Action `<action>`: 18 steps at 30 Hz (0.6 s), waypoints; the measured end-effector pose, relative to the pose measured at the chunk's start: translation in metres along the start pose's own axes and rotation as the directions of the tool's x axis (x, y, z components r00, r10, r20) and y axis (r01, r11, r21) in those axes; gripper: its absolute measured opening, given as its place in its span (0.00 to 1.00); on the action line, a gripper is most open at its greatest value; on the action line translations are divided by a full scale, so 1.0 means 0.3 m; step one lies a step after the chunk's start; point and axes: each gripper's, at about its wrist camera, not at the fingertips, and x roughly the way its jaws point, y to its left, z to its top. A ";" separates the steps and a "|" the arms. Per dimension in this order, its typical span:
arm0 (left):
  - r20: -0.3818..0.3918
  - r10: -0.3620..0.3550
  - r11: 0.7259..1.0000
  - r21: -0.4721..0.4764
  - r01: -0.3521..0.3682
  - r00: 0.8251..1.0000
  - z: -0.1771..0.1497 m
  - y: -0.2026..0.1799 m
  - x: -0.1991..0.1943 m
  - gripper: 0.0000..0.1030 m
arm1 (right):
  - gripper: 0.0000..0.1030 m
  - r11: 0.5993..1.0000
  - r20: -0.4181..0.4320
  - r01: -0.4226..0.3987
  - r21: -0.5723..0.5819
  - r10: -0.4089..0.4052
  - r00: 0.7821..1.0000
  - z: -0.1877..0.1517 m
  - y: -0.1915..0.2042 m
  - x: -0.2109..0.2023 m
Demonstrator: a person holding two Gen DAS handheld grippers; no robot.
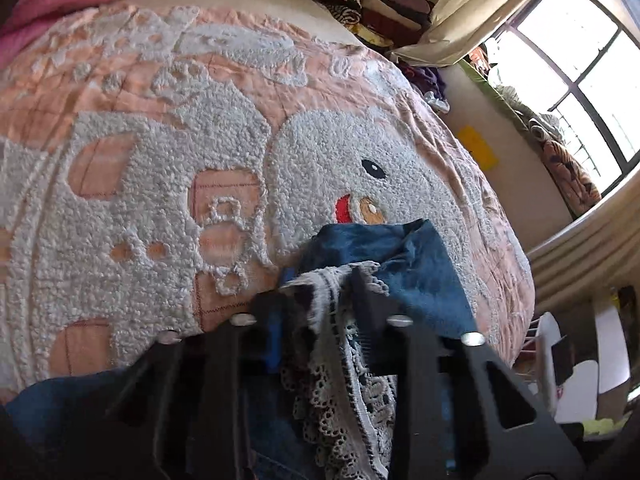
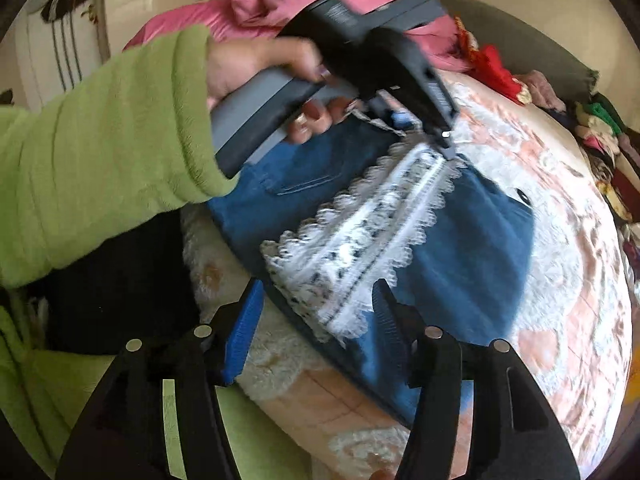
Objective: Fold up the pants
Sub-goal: 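Lift the lace edge with both tools and fold it over the denim, then lay the folded lace edge down and open both tools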
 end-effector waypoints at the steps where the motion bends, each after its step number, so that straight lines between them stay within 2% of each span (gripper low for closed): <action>1: 0.010 -0.005 1.000 0.000 0.005 1.000 0.001 -0.003 -0.009 0.10 | 0.53 1.000 -0.004 0.003 -0.006 -0.003 1.000 0.004 0.007 0.014; 2: 0.020 -0.004 1.000 0.004 0.004 1.000 0.002 -0.006 -0.017 0.10 | 0.48 1.000 -0.010 0.010 -0.011 -0.010 1.000 0.010 0.012 0.035; 3: 0.031 -0.007 1.000 0.013 0.006 0.999 0.002 -0.011 -0.032 0.09 | 0.36 1.000 -0.018 0.013 -0.009 -0.013 1.000 0.014 0.010 0.048; 4: 0.040 -0.012 1.000 0.018 0.011 0.999 0.003 -0.013 -0.046 0.09 | 0.17 1.000 -0.033 -0.009 0.008 0.009 0.999 0.022 0.004 0.061; 7: 0.067 -0.018 0.999 0.031 0.016 0.998 0.013 -0.011 -0.077 0.09 | 0.17 0.998 0.001 -0.053 0.021 0.053 0.999 0.042 0.003 0.047; 9: 0.079 0.016 0.999 0.038 -0.019 0.997 0.021 0.000 -0.069 0.09 | 0.17 0.997 0.002 -0.071 0.023 0.071 0.997 0.052 0.008 0.059; 11: 0.053 0.043 0.999 0.026 -0.044 0.998 0.024 0.014 -0.038 0.10 | 0.20 0.996 -0.019 -0.082 0.022 0.082 0.996 0.049 0.015 0.091; 14: 0.027 0.076 0.997 0.022 -0.076 0.997 0.020 0.032 -0.012 0.16 | 0.26 0.996 -0.022 -0.091 0.023 0.092 0.996 0.039 0.022 0.110; 17: 0.052 0.081 0.996 0.027 -0.083 0.995 0.026 0.027 -0.029 0.20 | 0.30 0.993 0.001 -0.116 0.038 0.116 0.993 0.042 0.009 0.076; 18: 0.068 0.087 0.995 0.031 -0.090 0.994 0.028 0.024 -0.042 0.24 | 0.31 0.991 0.014 -0.123 0.048 0.122 0.992 0.045 -0.002 0.057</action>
